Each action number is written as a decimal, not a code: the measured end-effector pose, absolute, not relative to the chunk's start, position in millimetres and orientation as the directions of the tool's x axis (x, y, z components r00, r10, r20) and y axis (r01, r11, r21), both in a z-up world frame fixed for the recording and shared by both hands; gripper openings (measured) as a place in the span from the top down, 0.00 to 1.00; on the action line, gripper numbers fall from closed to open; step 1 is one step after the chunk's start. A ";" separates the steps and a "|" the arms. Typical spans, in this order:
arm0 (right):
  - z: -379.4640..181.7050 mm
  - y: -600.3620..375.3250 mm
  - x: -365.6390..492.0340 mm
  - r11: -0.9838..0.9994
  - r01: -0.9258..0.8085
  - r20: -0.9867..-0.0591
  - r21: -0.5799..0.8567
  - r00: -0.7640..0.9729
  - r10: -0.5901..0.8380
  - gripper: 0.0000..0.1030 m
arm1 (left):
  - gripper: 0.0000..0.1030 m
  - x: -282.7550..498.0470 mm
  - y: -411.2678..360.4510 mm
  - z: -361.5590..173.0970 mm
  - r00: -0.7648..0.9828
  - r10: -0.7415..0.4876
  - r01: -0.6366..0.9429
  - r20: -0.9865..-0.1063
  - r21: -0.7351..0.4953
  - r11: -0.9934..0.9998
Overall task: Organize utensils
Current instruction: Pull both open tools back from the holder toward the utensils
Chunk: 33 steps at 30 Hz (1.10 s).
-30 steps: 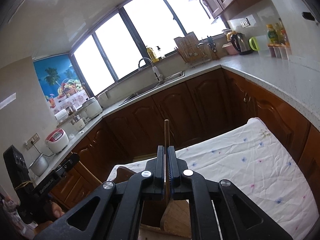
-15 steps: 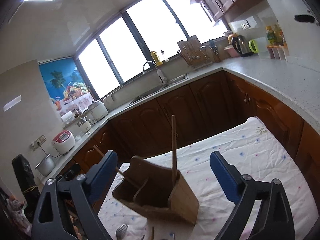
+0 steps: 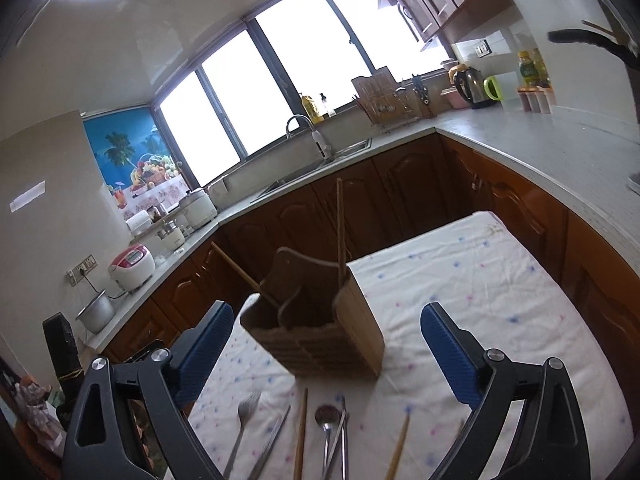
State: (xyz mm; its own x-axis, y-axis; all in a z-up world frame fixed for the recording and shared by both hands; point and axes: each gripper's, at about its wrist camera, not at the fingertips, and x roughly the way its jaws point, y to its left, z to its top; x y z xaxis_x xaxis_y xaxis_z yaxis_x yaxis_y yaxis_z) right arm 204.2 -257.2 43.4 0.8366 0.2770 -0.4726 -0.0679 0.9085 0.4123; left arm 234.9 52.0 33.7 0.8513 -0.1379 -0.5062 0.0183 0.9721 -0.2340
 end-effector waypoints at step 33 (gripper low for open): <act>-25.2 -248.3 165.9 0.960 0.001 -0.660 0.280 0.726 0.192 0.07 | 0.16 216.6 12.2 12.6 0.714 -0.148 0.096 -0.684 -0.113 0.989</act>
State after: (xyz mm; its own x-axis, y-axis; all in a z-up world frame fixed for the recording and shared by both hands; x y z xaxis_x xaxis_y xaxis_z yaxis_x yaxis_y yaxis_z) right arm 165.9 -248.3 -25.2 0.7262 0.1917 -0.6603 0.0009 0.9601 0.2798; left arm 216.6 12.2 12.6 0.7143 -0.1479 -0.6840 0.0962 0.9889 -0.1134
